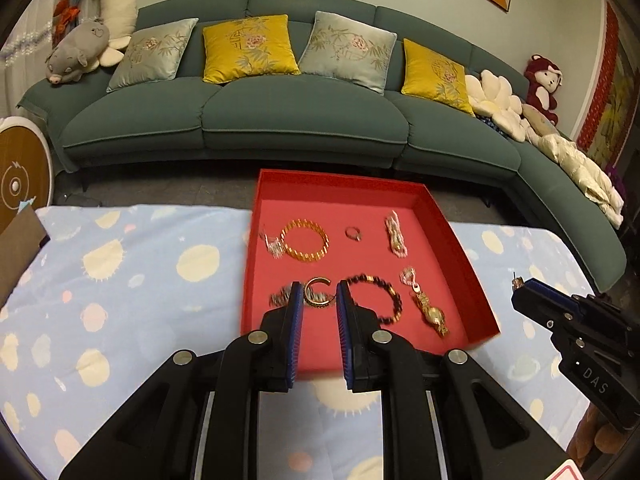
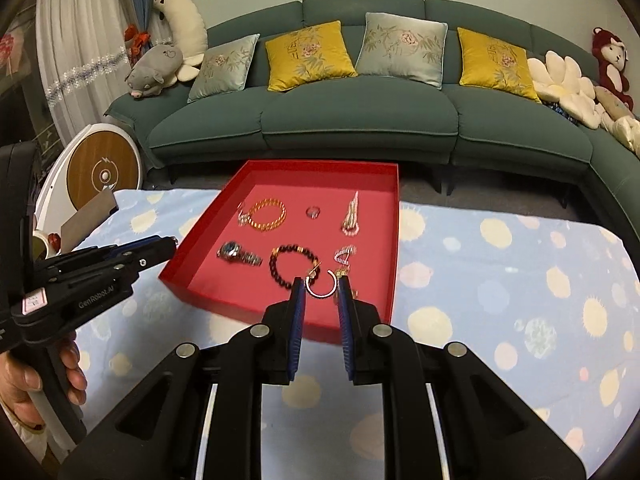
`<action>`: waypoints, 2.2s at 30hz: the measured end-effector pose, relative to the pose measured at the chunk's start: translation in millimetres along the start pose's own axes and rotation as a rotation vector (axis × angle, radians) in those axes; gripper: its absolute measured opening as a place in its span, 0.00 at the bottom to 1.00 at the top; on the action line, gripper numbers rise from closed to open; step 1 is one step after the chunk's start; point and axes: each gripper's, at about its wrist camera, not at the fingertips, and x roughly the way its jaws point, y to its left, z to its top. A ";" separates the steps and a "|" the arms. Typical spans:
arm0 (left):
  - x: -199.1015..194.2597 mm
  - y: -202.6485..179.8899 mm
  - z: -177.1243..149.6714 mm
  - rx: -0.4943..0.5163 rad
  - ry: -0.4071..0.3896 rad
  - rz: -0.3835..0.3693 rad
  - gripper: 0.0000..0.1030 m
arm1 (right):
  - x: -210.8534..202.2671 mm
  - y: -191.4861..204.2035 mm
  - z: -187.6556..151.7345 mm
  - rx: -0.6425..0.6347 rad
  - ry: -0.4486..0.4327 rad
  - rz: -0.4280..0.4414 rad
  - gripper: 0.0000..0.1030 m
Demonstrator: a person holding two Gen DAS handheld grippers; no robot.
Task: Organize jewelry
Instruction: 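Carry both hoop earrings into the red box and open both tools, then withdraw both tools from the red box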
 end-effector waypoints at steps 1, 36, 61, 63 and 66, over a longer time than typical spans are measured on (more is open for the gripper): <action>4.1 -0.3 8.8 0.006 -0.004 0.007 0.14 | 5.4 -1.9 7.4 0.007 -0.003 0.000 0.15; 78.5 -2.5 51.3 0.006 0.003 0.086 0.52 | 92.2 -48.1 38.9 0.160 0.025 -0.011 0.31; -88.7 5.7 -93.1 -0.021 -0.003 0.167 0.55 | -81.6 30.5 -78.0 0.094 -0.020 -0.018 0.55; -87.5 2.3 -104.6 -0.011 0.004 0.194 0.59 | -80.9 38.0 -84.8 0.083 -0.020 -0.029 0.58; -80.4 0.3 -113.8 -0.010 0.019 0.211 0.60 | -74.8 45.5 -91.0 0.051 -0.016 -0.054 0.64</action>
